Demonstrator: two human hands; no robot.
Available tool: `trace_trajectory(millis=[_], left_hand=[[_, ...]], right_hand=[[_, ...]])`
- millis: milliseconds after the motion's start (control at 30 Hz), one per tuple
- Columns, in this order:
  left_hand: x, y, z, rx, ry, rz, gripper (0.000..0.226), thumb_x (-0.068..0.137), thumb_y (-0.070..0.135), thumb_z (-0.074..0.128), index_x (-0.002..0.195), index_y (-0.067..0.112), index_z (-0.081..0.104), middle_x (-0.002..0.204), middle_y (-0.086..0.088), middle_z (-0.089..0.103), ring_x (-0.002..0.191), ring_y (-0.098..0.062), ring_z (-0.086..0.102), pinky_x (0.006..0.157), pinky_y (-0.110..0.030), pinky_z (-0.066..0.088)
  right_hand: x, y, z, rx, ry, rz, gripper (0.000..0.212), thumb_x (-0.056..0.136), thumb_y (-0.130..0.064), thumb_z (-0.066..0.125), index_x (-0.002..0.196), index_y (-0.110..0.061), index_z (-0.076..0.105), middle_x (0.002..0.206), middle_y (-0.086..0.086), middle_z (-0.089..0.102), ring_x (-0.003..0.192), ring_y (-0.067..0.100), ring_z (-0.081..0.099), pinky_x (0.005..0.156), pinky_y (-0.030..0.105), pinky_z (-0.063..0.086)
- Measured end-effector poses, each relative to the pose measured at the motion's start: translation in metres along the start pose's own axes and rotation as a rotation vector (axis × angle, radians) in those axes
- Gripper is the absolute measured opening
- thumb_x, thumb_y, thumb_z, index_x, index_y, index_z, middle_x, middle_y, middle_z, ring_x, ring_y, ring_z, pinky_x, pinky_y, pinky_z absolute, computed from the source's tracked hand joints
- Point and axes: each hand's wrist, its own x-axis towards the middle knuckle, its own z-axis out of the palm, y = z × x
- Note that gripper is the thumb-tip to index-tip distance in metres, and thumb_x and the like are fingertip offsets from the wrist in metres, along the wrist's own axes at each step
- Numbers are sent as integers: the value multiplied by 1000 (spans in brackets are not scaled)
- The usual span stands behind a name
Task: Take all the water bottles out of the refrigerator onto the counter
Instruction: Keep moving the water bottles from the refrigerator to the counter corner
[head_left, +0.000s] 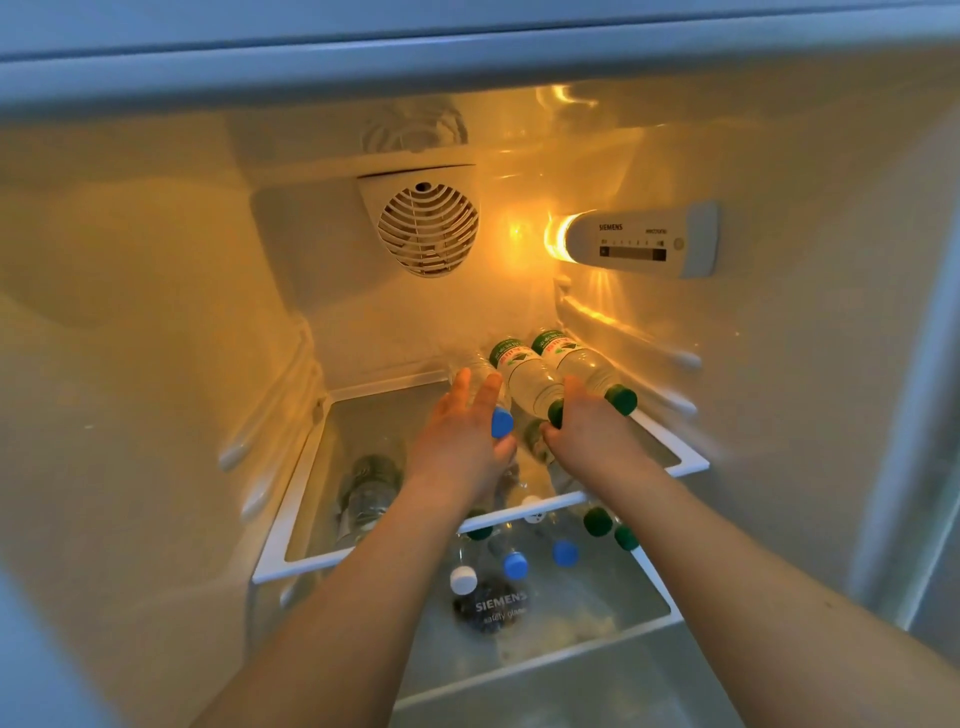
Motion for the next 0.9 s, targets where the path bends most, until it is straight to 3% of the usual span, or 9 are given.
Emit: trace_trajectory(millis=[100, 200, 400, 667, 767, 900], left_hand=[[-3, 0, 0, -10, 35, -58, 68, 95, 42, 45, 151, 32, 9, 162, 1, 2, 142, -26, 26, 100, -44, 43], [-5, 1, 1, 8, 116, -113, 67, 97, 42, 43, 150, 19, 10, 158, -8, 19, 133, -30, 40, 94, -44, 47], [-8, 3, -1, 36, 260, -223, 48, 98, 49, 38, 130, 15, 28, 117, -7, 57, 98, -25, 61, 68, -35, 51], [-6, 4, -3, 12, 286, -327, 45, 98, 55, 31, 122, 17, 27, 98, -7, 64, 81, -27, 66, 56, -31, 44], [-6, 6, -4, 10, 285, -314, 42, 99, 53, 29, 121, 17, 26, 94, -6, 63, 77, -26, 65, 55, -31, 44], [-8, 6, -4, -78, 283, -334, 34, 100, 48, 32, 115, 19, 26, 90, -3, 59, 78, -27, 65, 56, -33, 46]], right_hand=[[-1, 1, 3, -2, 19, 2, 42, 94, -28, 54, 131, -16, 37, 94, 3, 61, 82, 20, 59, 62, 31, 46], [-2, 3, 6, -7, 33, 12, 42, 95, -31, 52, 131, -17, 36, 93, 4, 63, 84, 23, 62, 68, 36, 54], [0, 2, 9, -19, 48, 20, 52, 95, -33, 49, 141, -19, 29, 96, 5, 65, 86, 25, 64, 72, 43, 57], [-9, 2, 2, 62, 165, -37, 45, 98, -39, 43, 137, -20, 31, 97, 3, 64, 84, 26, 64, 64, 39, 54], [-10, 1, 2, 80, 187, -38, 41, 99, -38, 41, 134, -20, 30, 88, 0, 59, 78, 24, 63, 58, 36, 51], [-11, 2, 0, 115, 221, -27, 36, 100, -37, 39, 131, -21, 29, 94, 5, 64, 78, 28, 64, 59, 38, 52]])
